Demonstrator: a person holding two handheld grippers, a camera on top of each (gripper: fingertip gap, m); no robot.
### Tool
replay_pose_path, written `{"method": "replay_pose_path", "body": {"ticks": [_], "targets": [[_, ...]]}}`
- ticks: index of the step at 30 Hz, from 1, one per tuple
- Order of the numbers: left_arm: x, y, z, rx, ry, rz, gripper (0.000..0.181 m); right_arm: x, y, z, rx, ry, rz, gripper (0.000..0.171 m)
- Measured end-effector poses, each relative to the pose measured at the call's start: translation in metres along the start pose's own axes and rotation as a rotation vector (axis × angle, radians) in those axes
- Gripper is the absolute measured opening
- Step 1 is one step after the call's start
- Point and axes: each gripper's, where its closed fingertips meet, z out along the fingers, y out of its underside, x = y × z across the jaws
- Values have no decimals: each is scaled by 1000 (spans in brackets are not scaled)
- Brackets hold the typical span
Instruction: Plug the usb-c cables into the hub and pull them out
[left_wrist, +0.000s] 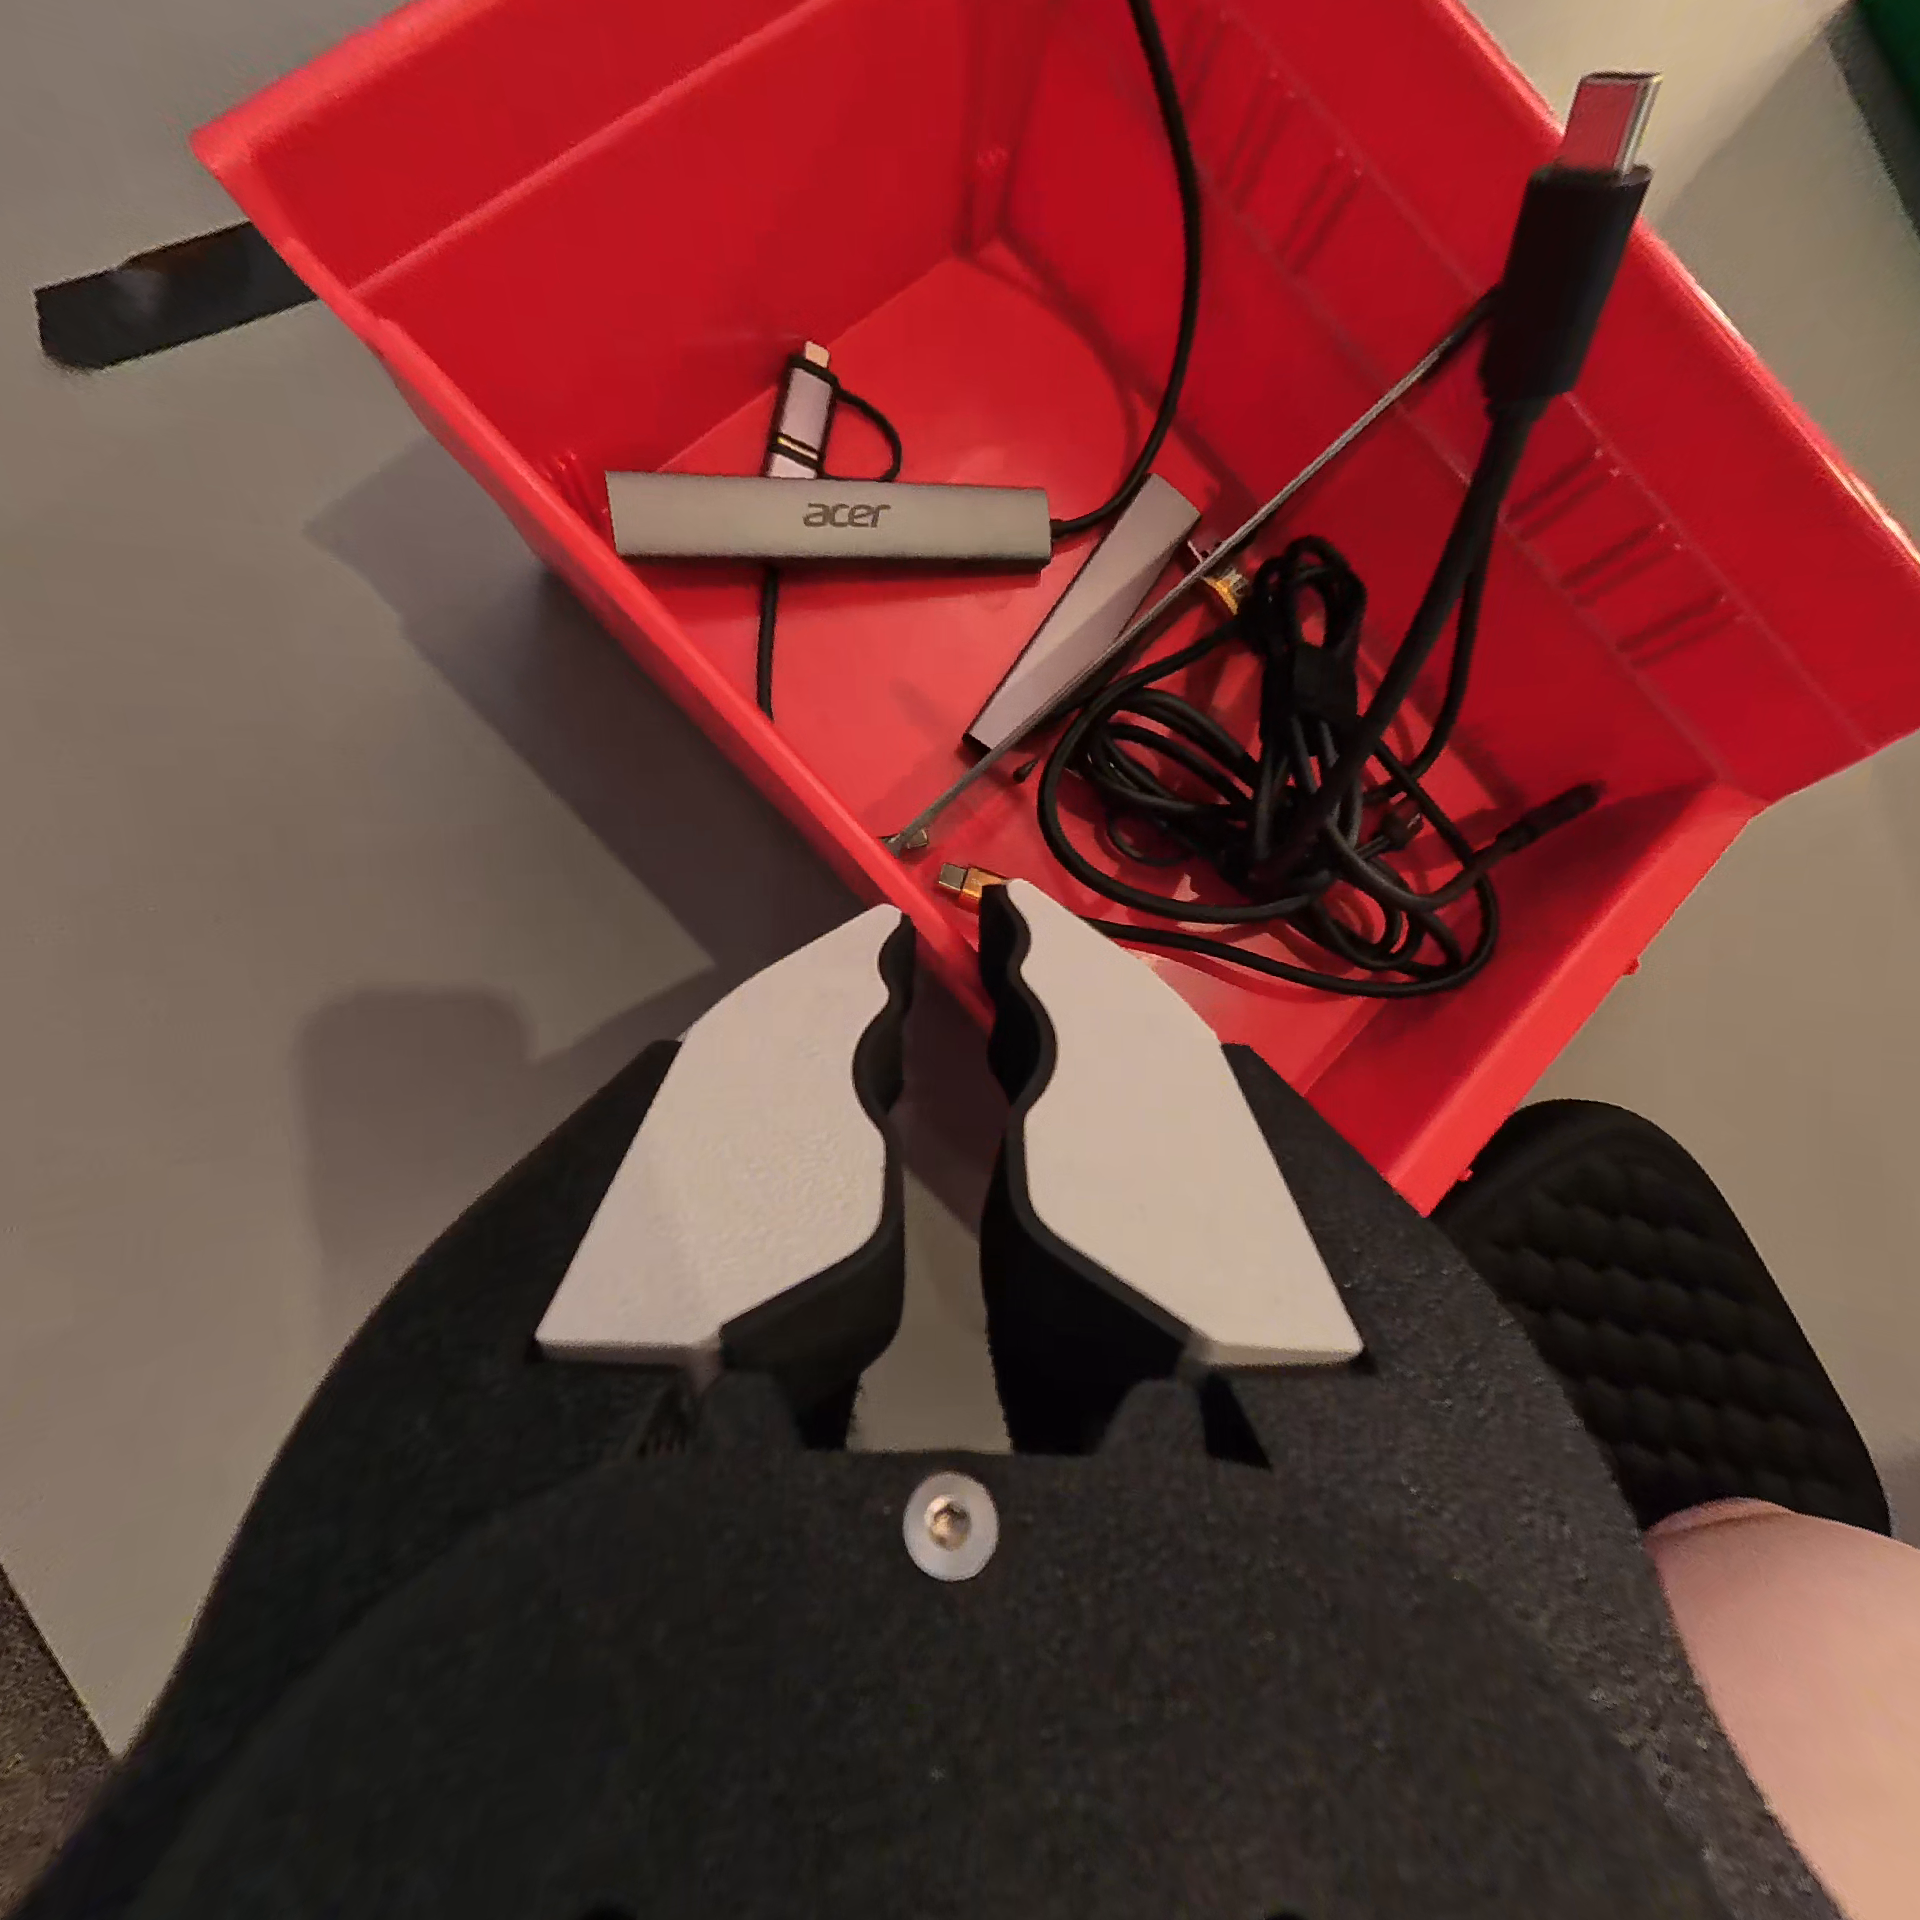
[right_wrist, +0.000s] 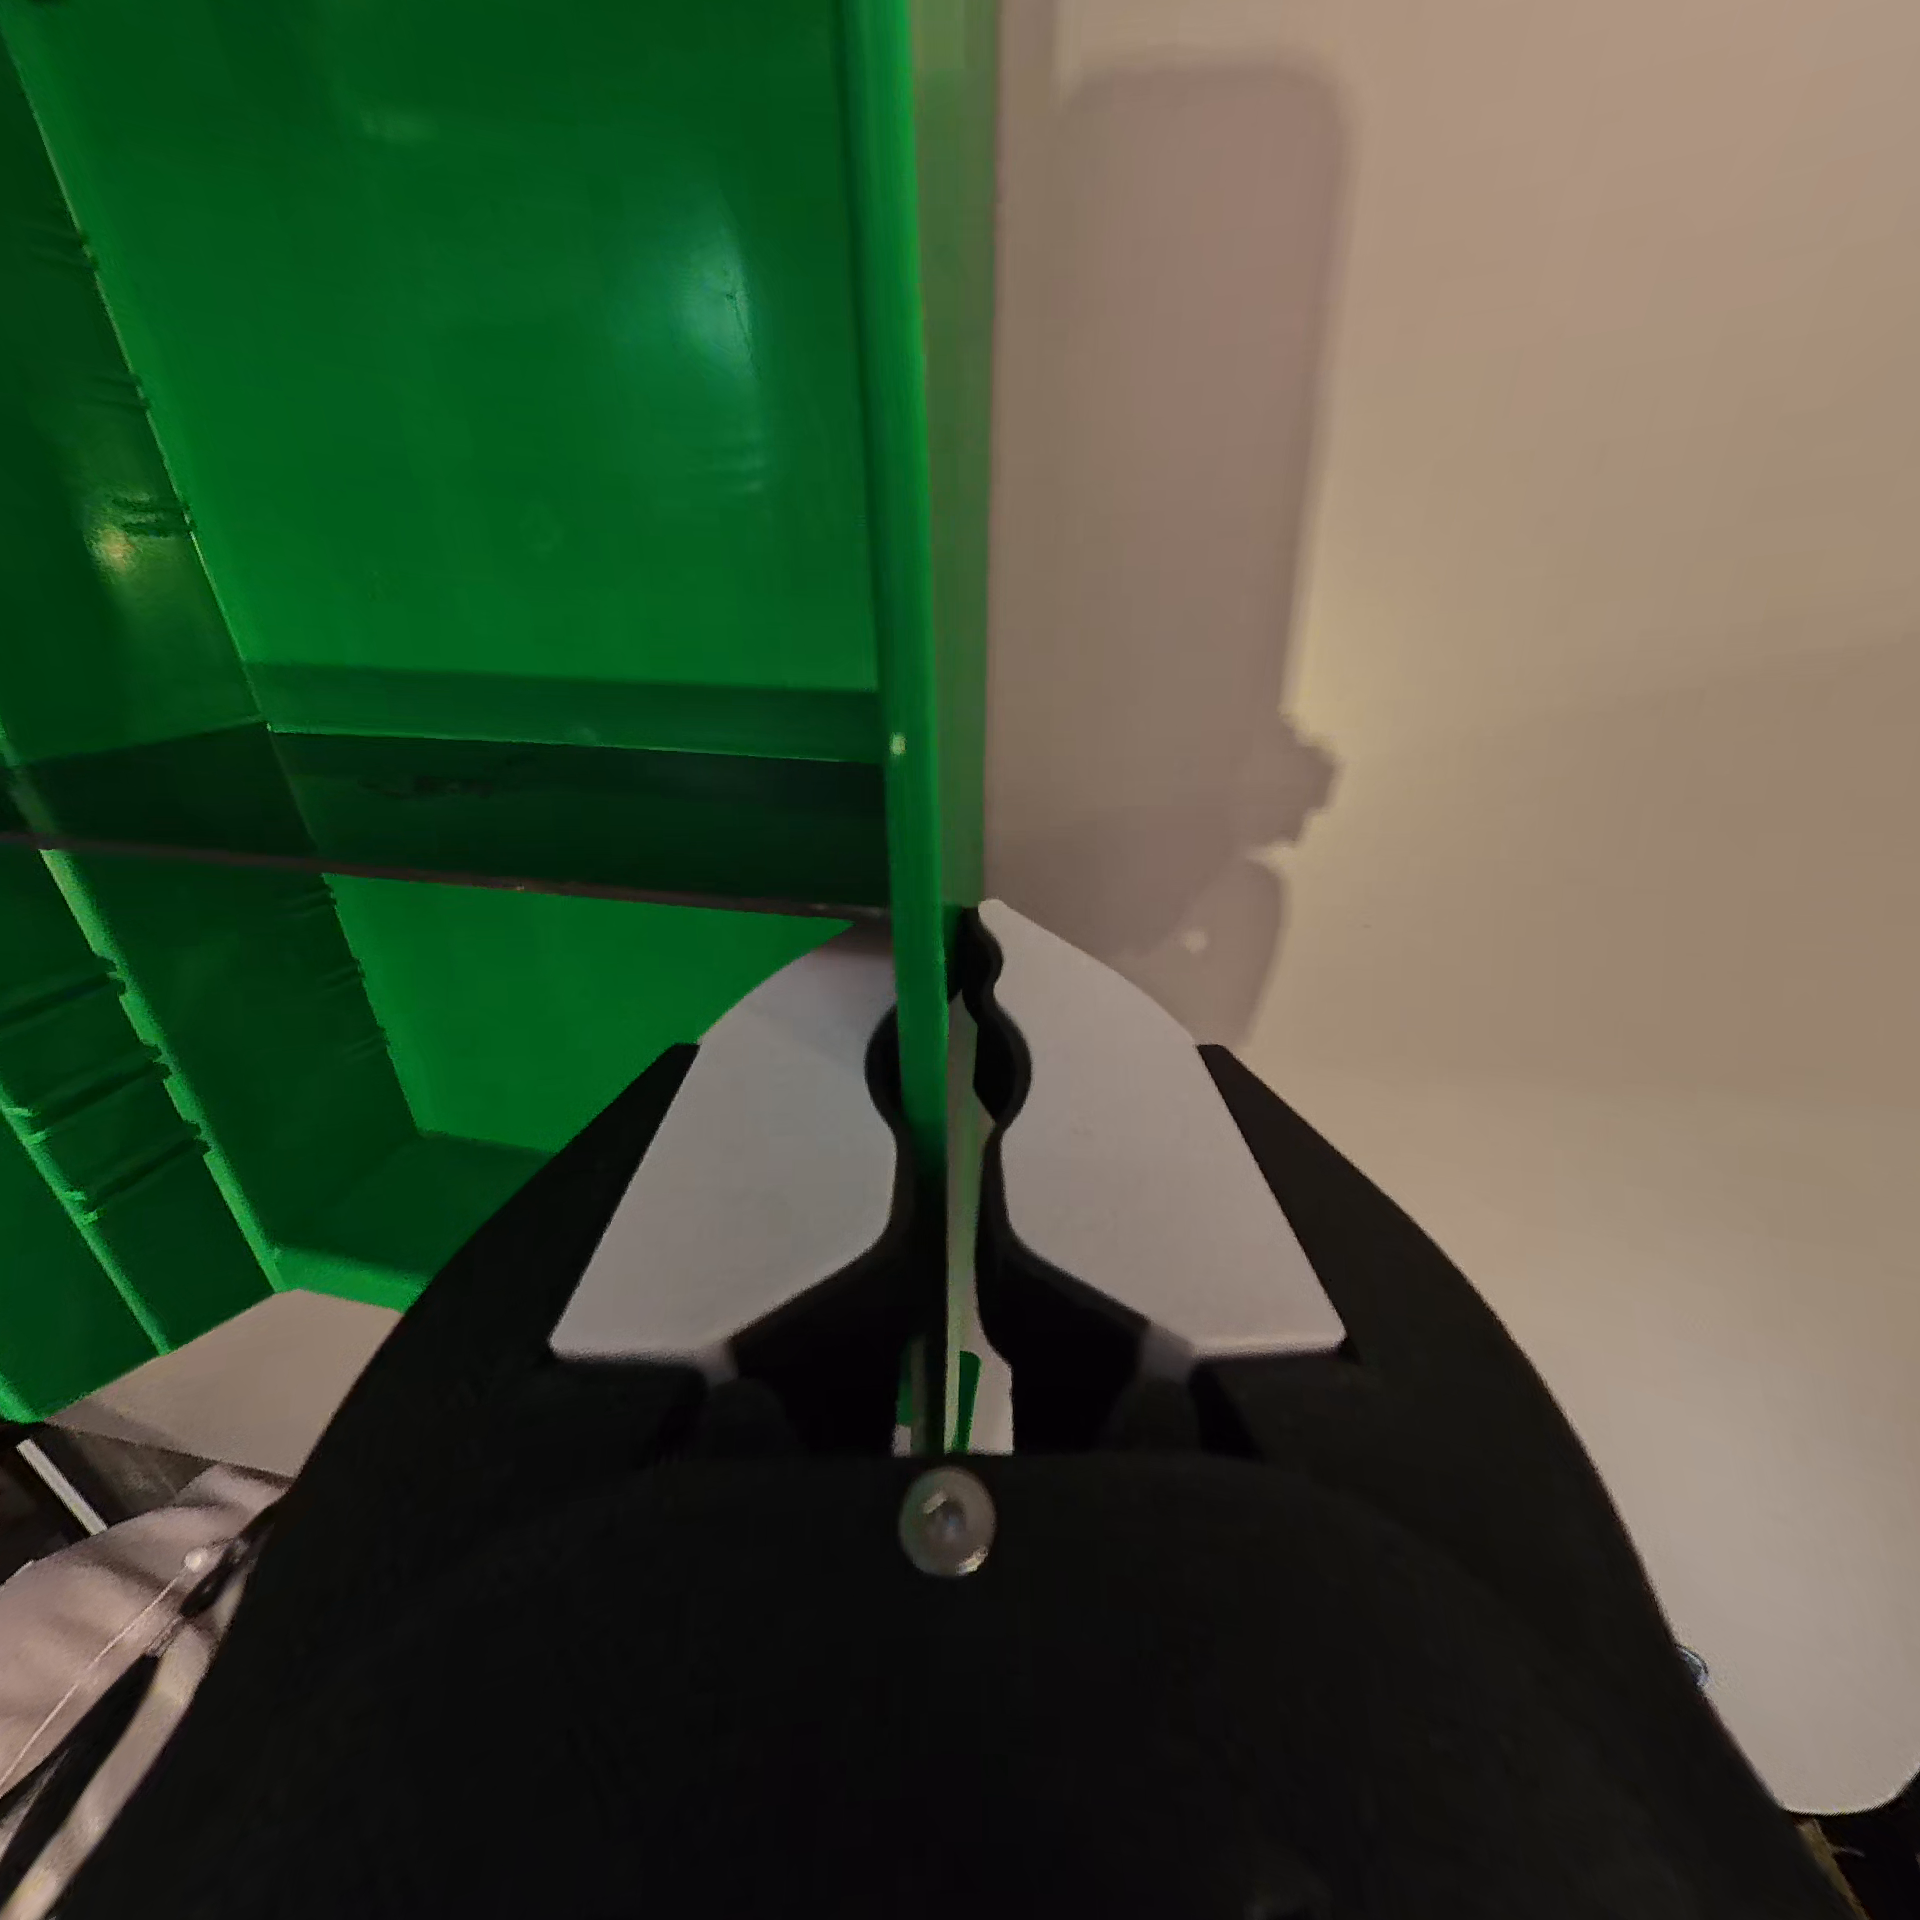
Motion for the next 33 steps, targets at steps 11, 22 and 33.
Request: {"method": "replay_pose_path", "body": {"ticks": [11,22,33], "targets": [[-9,-4,0,16,5,33,11,6,0,-1,-12,-1,-69,6],[-18,-7,-4,53,13,-9,11,6,-1,-2,-7,6,-111,6],[-29,-13,-5,66,-71,23,9,5,1,-2,2,15,-97,6]]}}
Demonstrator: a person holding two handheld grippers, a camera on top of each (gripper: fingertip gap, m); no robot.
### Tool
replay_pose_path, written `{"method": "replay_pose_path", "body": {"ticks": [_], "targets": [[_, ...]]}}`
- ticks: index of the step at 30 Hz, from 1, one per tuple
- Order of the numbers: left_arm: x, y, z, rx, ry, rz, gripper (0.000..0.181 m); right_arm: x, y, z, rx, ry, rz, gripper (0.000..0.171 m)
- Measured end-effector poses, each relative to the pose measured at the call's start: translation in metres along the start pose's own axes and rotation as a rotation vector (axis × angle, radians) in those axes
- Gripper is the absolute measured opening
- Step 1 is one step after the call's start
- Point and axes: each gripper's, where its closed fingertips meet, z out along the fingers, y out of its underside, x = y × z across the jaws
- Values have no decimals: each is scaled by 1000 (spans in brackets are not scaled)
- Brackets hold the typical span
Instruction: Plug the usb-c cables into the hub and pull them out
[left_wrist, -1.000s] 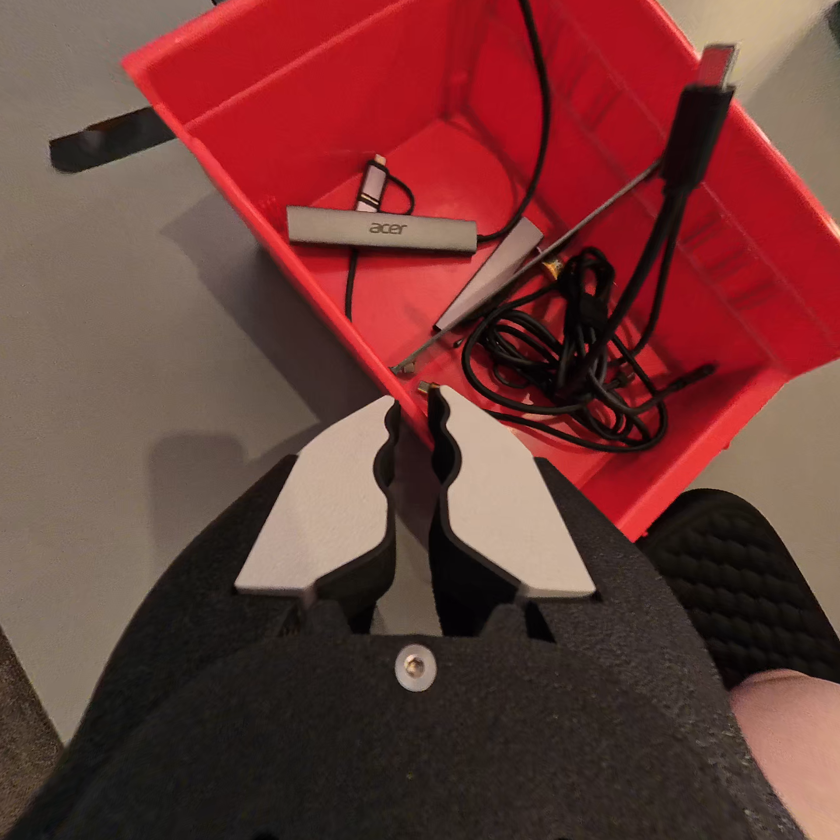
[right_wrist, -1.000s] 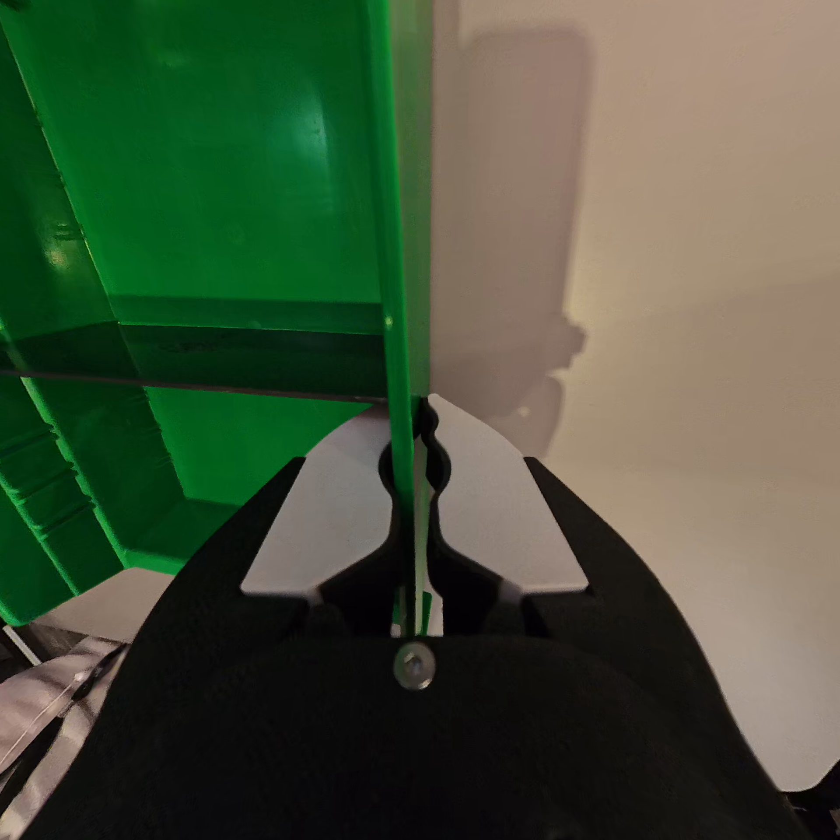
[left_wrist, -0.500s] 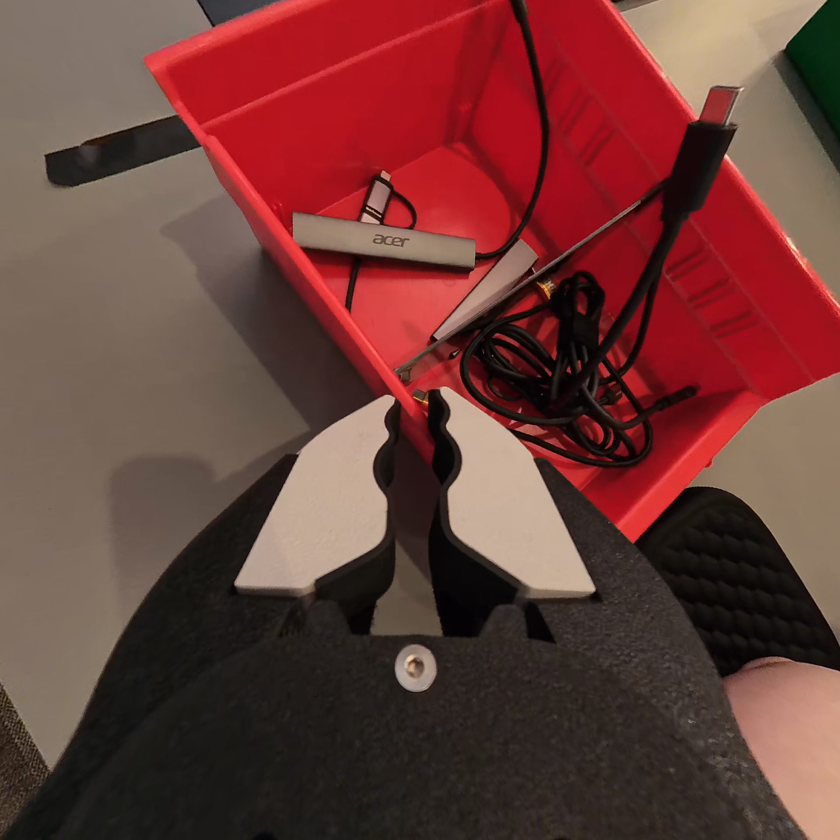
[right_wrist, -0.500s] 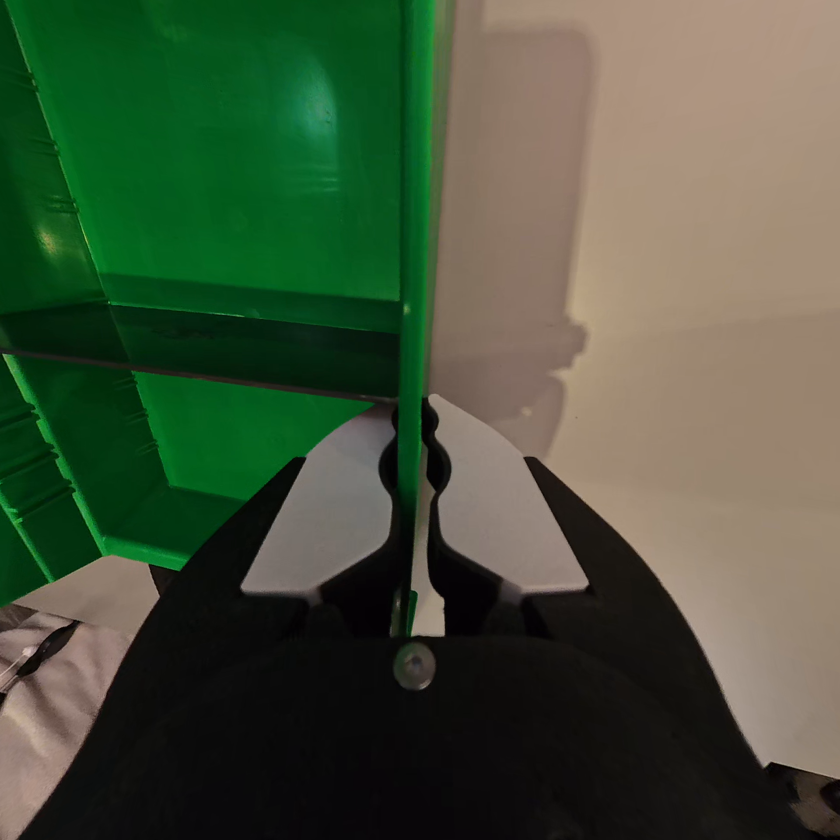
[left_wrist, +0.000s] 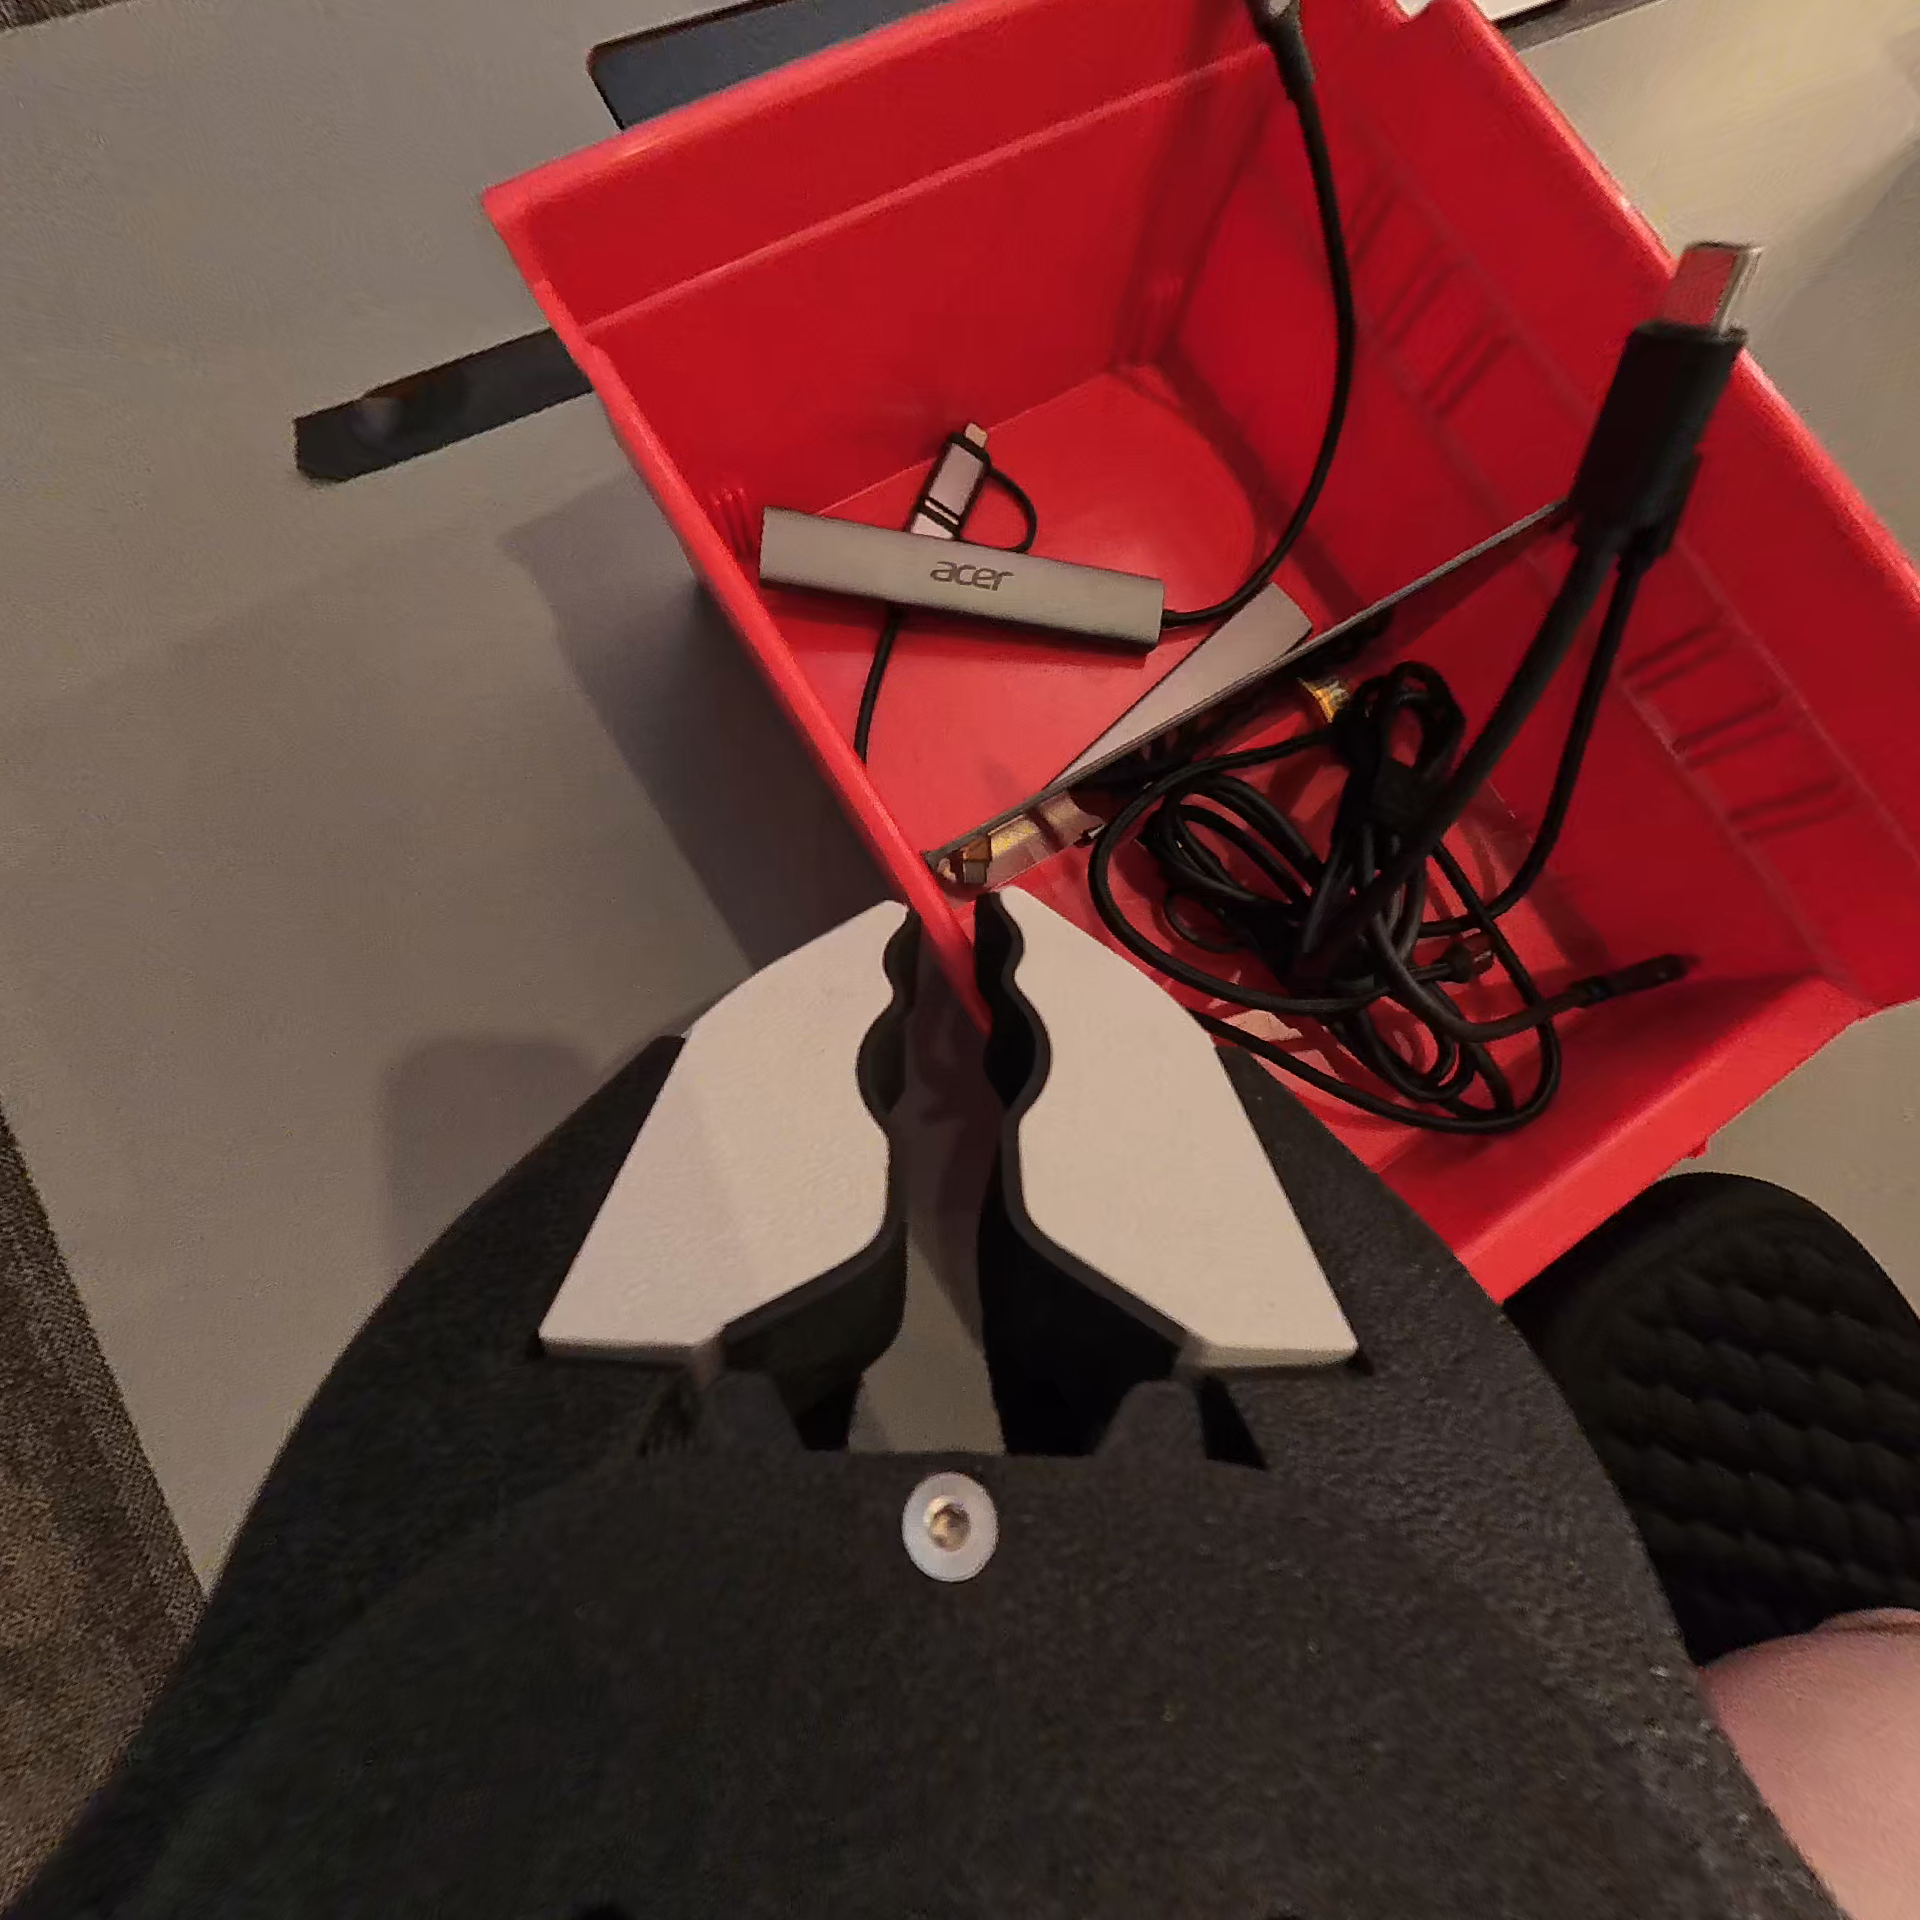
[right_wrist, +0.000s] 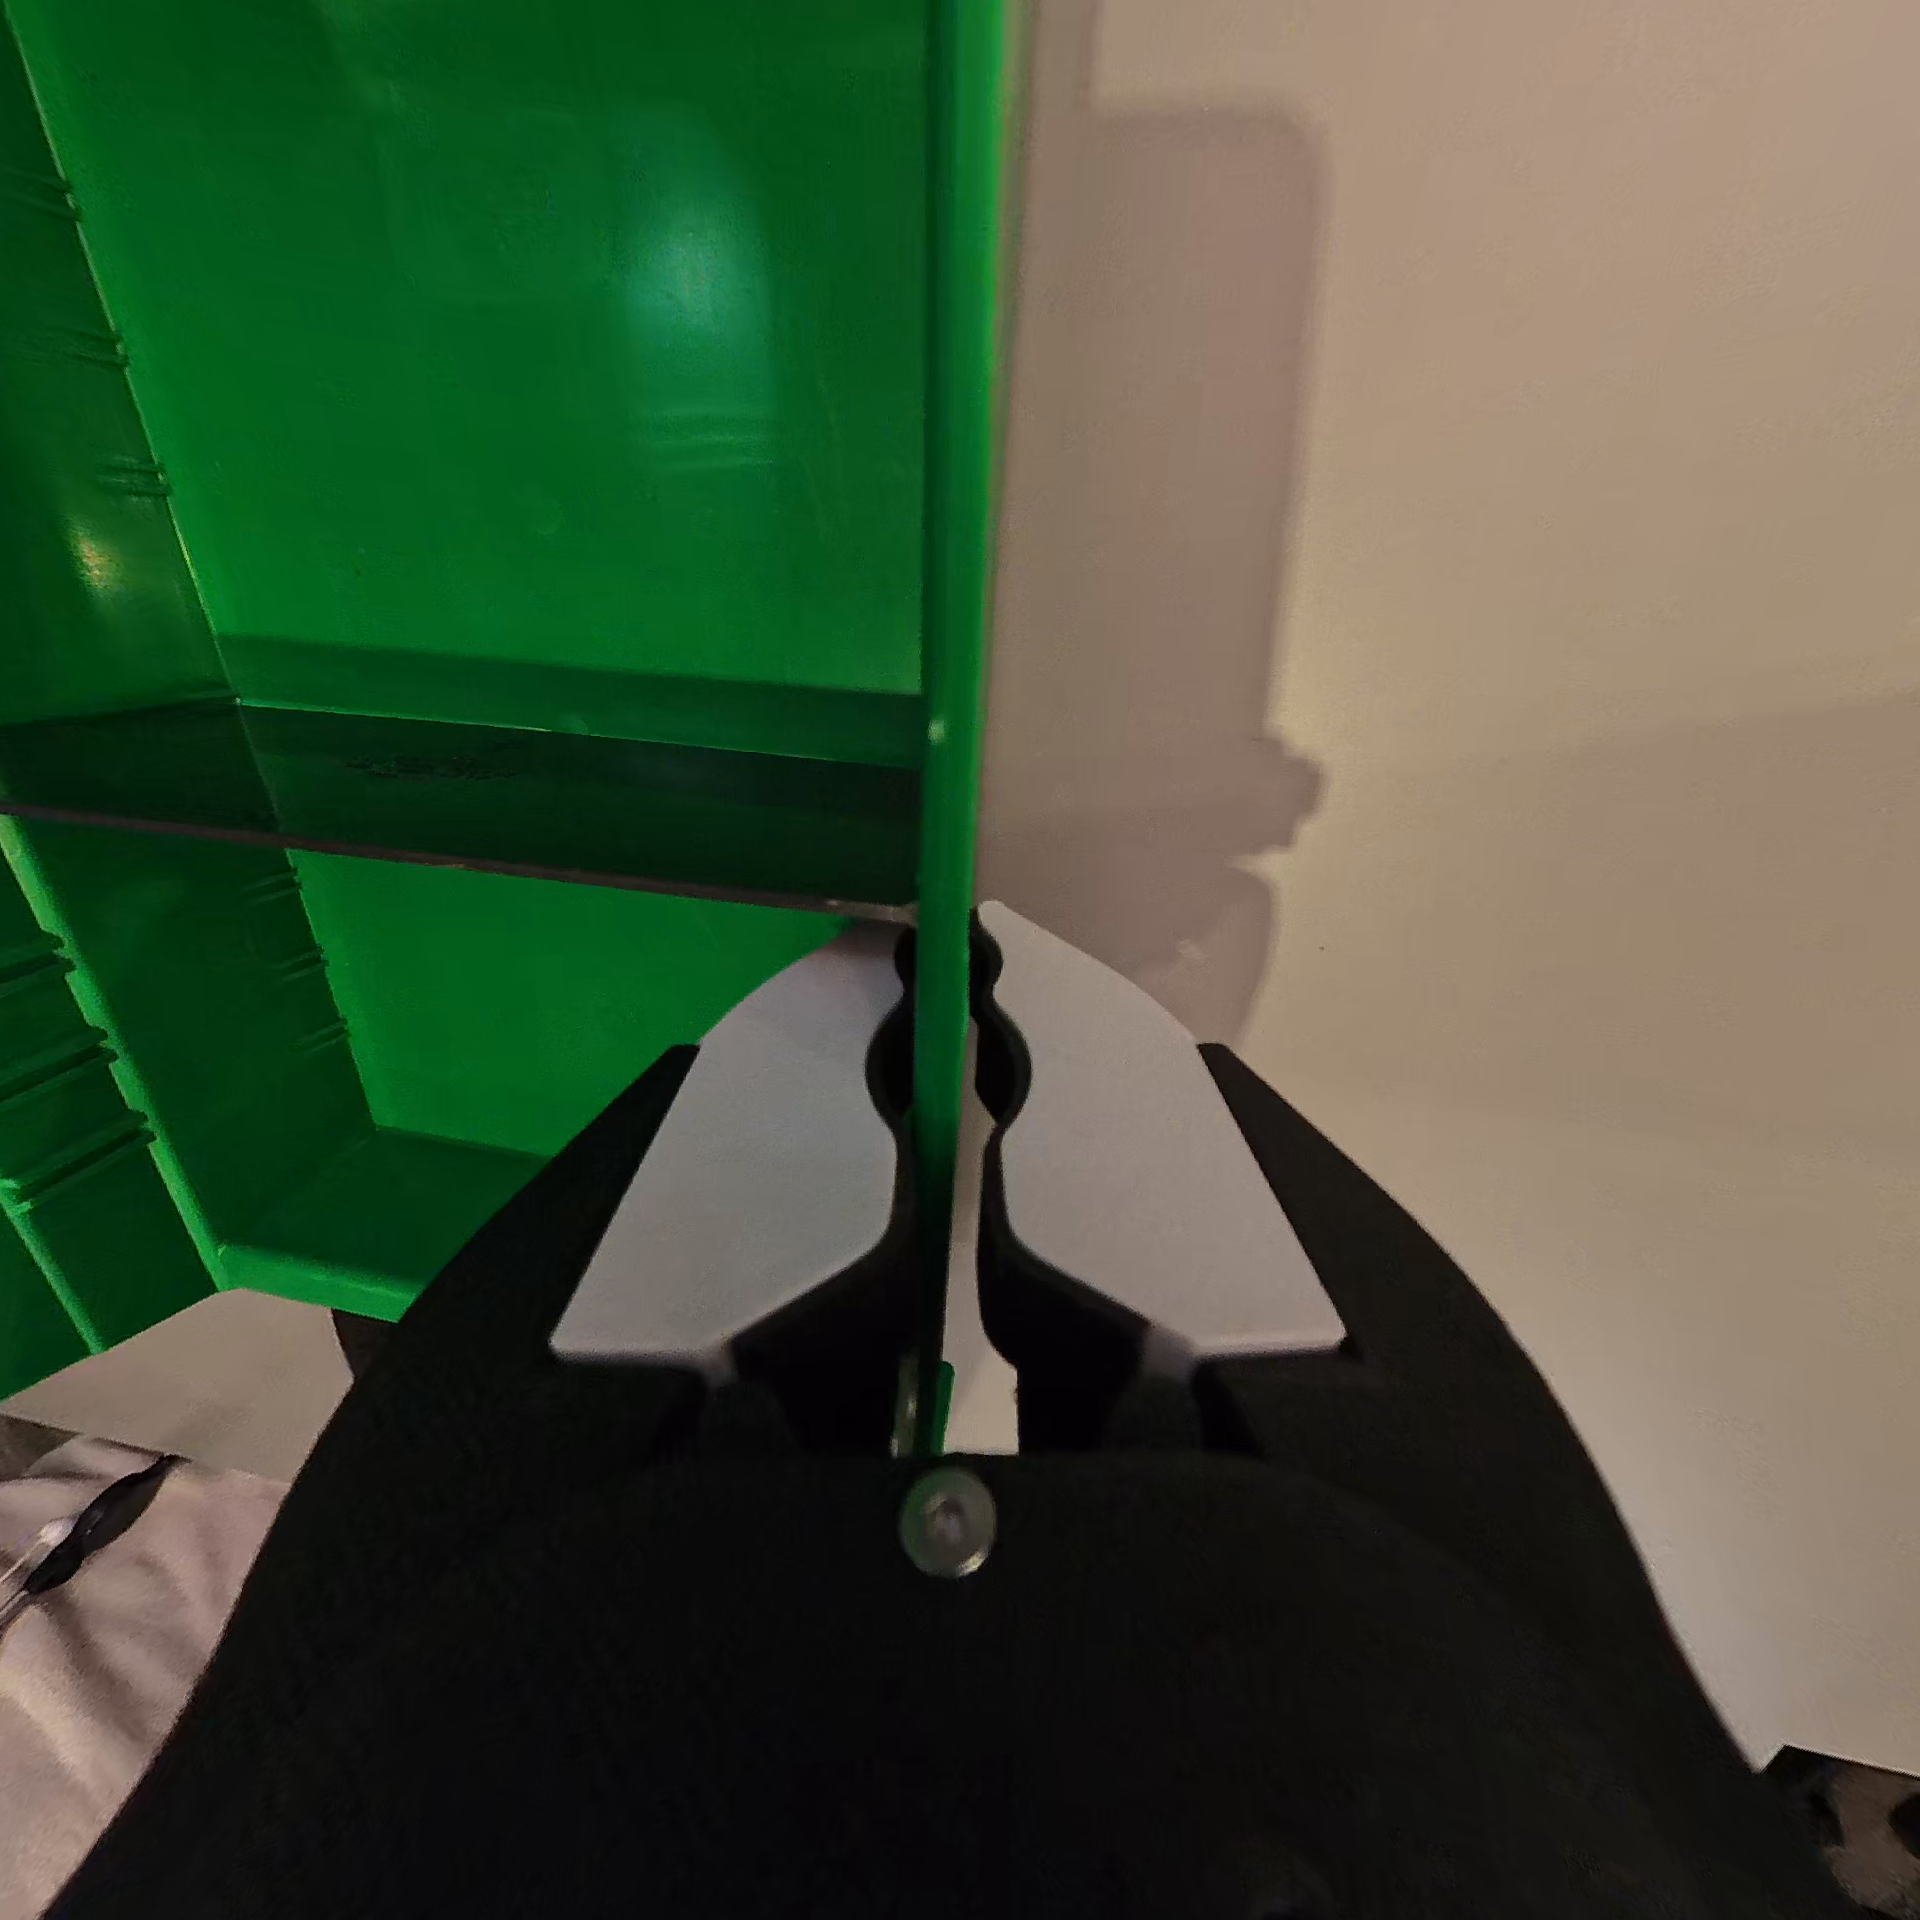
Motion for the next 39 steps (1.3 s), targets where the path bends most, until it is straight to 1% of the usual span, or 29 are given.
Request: {"method": "replay_pose_path", "body": {"ticks": [4,5,7,8,10,13,15,17,19,21,23,26,27,29,31,34,38,39], "targets": [[-10,-7,-4,36,-77,-14,11,2,-2,0,8,3,14,6],[-15,-11,-9,62,-113,-15,12,3,-3,0,12,0,33,5],[-19,-20,-21,131,-166,-8,22,5,-4,0,16,0,41,5],[-18,-24,-28,164,-171,-3,22,7,-6,-1,25,6,42,5],[-9,-28,-37,193,-150,10,22,9,-8,-1,30,-3,56,6],[4,-23,-42,135,-137,33,22,9,-7,-1,29,1,52,6],[15,-26,-47,127,-131,65,22,10,-5,-1,31,1,69,6],[37,-34,-52,140,-68,108,20,13,-3,-2,36,-2,104,6],[70,-37,-54,130,50,162,19,17,-2,-3,39,2,109,5],[99,-35,-51,78,135,239,18,17,-2,-3,42,5,82,6],[115,-30,-42,6,152,312,19,17,-2,-3,41,19,55,7],[125,-21,-22,-131,154,373,22,19,-2,-3,49,68,17,31],[127,-18,-15,-171,160,376,22,18,-3,-5,55,81,-2,34],[130,-10,-2,-266,182,358,24,16,-7,-12,97,107,-19,34],[128,1,11,-371,173,333,27,14,-16,-24,181,120,-9,34],[121,13,24,-508,111,324,26,10,-28,-47,326,144,-10,37],[122,9,39,-536,94,351,27,-12,-45,-91,593,120,-15,42],[121,9,43,-547,81,360,30,-21,-48,-104,659,122,-40,43]]}}
